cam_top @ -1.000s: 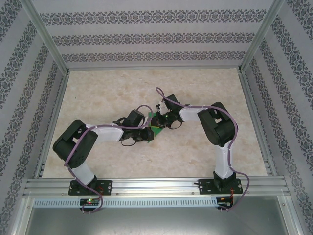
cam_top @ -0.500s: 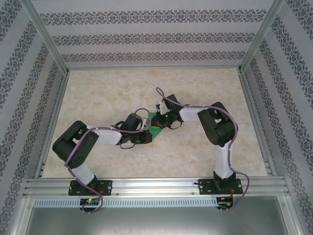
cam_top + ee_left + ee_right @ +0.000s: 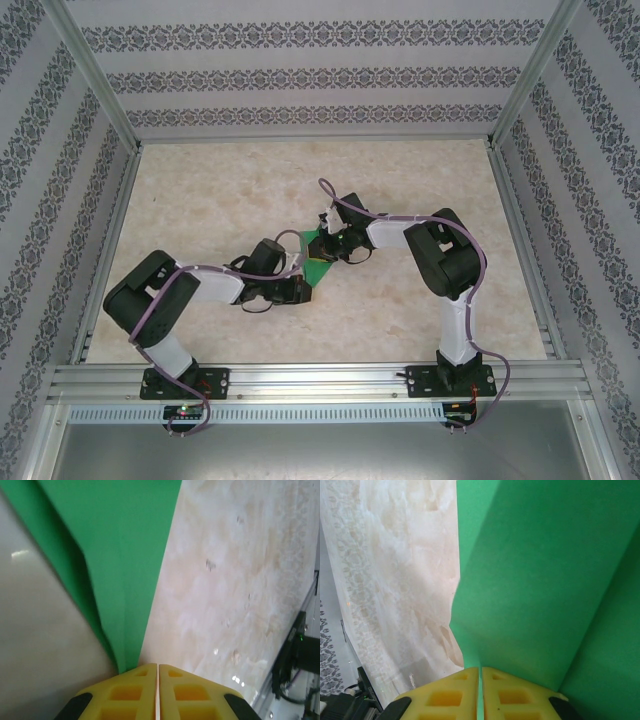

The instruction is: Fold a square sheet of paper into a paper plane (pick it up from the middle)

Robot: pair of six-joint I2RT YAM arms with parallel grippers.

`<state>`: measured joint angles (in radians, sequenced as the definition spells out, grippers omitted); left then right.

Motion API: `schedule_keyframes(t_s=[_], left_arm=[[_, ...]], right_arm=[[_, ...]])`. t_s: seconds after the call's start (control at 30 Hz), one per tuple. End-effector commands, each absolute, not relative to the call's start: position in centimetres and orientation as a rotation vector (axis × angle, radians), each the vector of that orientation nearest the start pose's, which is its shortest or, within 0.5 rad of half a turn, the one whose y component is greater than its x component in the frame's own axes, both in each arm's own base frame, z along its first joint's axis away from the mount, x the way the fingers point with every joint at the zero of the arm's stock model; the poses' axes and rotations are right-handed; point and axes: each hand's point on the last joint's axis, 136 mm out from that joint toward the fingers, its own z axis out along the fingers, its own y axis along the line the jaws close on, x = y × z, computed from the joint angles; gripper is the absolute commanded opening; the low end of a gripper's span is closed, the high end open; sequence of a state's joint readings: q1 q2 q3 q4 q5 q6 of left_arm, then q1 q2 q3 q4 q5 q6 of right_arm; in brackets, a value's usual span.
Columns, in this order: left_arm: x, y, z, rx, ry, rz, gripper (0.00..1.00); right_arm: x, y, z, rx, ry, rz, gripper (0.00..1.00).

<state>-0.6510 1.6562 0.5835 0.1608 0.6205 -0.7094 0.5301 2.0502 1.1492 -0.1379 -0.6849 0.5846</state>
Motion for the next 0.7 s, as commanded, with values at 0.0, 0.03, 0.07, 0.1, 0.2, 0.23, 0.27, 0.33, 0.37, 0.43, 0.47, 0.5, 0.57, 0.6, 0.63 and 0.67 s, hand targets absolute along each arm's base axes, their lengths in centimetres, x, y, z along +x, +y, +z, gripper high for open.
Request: schedule_keyframes(t_s=[0.0,0.03,0.07,0.1,0.2,0.23,0.27,0.33,0.37,0.43,0.47,0.5,0.57,0.6,0.63,0.67], left_arm=[[18.0,-27.8,2.7,0.22,2.805,-1.316,0.11],[18.6,-27.2,3.4,0.192,2.777,-1.265,0.11],[19.4,-26.7,4.0,0.168,2.758,-1.213,0.1],[20.3,-26.0,4.8,0.143,2.733,-1.168,0.1],[23.6,-24.8,7.2,0.047,2.643,-1.103,0.09],[24.5,-25.0,8.1,0.034,2.608,-1.116,0.09],[25.2,-25.3,8.7,0.032,2.587,-1.125,0.1],[26.6,-26.6,9.4,0.051,2.56,-1.169,0.11],[26.9,-27.1,9.4,0.06,2.563,-1.191,0.11],[27.7,-28.3,9.2,0.069,2.555,-1.231,0.11],[28.0,-28.6,9.0,0.066,2.55,-1.242,0.11],[28.4,-28.9,8.6,0.059,2.549,-1.242,0.11],[28.7,-29.4,7.8,0.054,2.564,-1.242,0.11],[28.8,-29.7,7.4,0.054,2.572,-1.234,0.11],[28.7,-29.8,6.9,0.054,2.587,-1.219,0.11],[28.7,-29.8,6.2,0.042,2.605,-1.196,0.1]], right_arm=[[31.0,29.1,-4.1,-0.103,2.96,1.005,0.11],[31.0,29.1,-4.1,-0.1,2.959,1.012,0.11],[31.0,29.2,-4.0,-0.106,2.957,1.018,0.11],[30.9,29.2,-4.0,-0.108,2.957,1.019,0.11],[30.9,29.2,-3.9,-0.109,2.959,1.02,0.11],[30.9,29.3,-3.8,-0.112,2.954,1.021,0.11],[30.9,29.2,-3.8,-0.11,2.956,1.016,0.11],[30.9,29.3,-3.9,-0.111,2.957,1.023,0.11],[30.9,29.3,-3.9,-0.11,2.955,1.022,0.11],[31.0,29.3,-3.8,-0.106,2.952,1.024,0.11],[31.0,29.3,-3.9,-0.103,2.953,1.024,0.11],[31.0,29.3,-3.9,-0.099,2.952,1.029,0.11],[31.0,29.5,-3.9,-0.094,2.95,1.041,0.11],[31.0,29.5,-3.9,-0.093,2.949,1.042,0.11],[31.1,29.6,-3.8,-0.092,2.946,1.044,0.11],[31.0,29.6,-3.8,-0.092,2.947,1.047,0.11]])
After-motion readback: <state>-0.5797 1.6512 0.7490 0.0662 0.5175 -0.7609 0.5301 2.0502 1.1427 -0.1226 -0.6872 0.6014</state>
